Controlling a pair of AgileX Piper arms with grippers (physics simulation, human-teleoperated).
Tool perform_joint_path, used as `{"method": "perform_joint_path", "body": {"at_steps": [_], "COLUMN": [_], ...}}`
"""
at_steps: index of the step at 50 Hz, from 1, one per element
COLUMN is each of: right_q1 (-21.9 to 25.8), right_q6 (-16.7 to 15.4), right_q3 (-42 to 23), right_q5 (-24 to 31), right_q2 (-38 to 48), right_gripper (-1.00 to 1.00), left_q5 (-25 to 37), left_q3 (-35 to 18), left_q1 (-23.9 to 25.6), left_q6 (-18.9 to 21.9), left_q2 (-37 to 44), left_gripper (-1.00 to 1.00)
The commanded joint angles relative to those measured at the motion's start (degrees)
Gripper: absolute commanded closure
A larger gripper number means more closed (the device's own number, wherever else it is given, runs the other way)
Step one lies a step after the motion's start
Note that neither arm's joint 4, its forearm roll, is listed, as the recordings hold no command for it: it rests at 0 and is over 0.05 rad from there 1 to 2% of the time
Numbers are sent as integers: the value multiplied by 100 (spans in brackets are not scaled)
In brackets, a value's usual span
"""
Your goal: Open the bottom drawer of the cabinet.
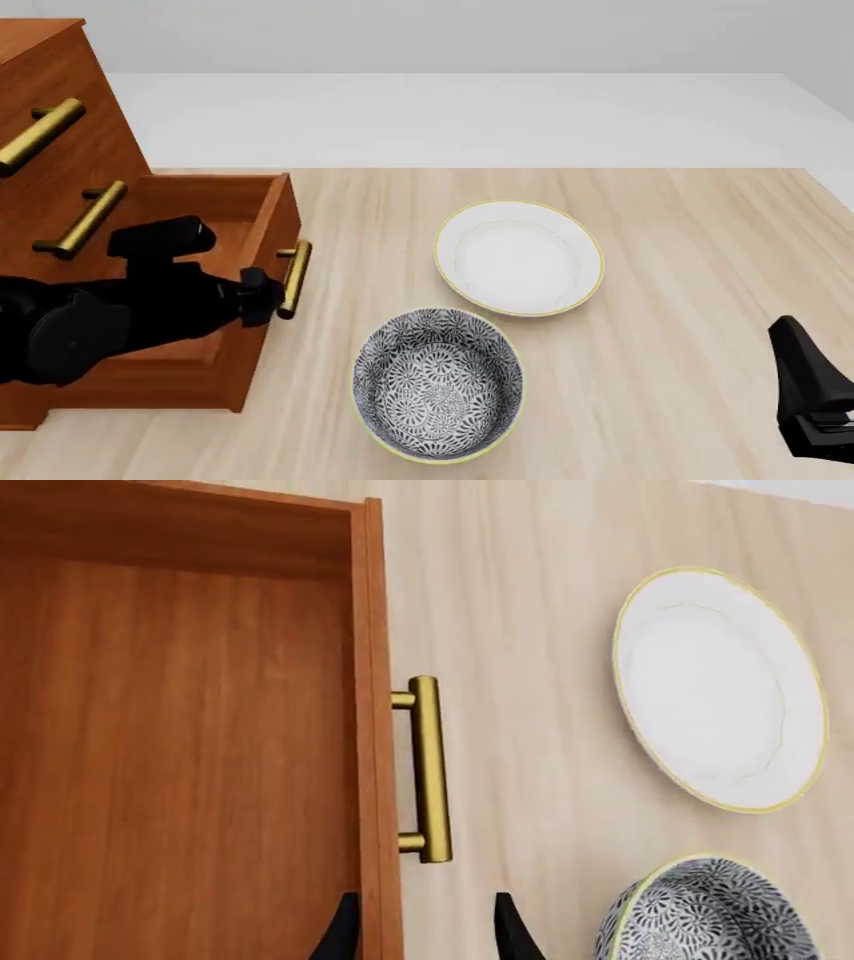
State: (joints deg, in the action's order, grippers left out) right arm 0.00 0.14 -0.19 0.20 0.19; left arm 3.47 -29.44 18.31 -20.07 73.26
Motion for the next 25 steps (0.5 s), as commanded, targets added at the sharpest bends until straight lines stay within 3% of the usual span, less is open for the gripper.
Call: {"method": "perform_joint_path", "body": {"at_steps": [1,25], "right_q1": [2,-2], "right_q6": [-1,-1], "right_q3": [0,0], "right_q5": [0,0], "right_q2": [0,0], "right_gripper": [-100,-100], "left_q5": [-122,-603], "left_q3": [-112,103], "left_q1": [342,802], "left_q6": [-278,-727], "left_q2": [-6,285], "left_gripper": [-100,-100]}}
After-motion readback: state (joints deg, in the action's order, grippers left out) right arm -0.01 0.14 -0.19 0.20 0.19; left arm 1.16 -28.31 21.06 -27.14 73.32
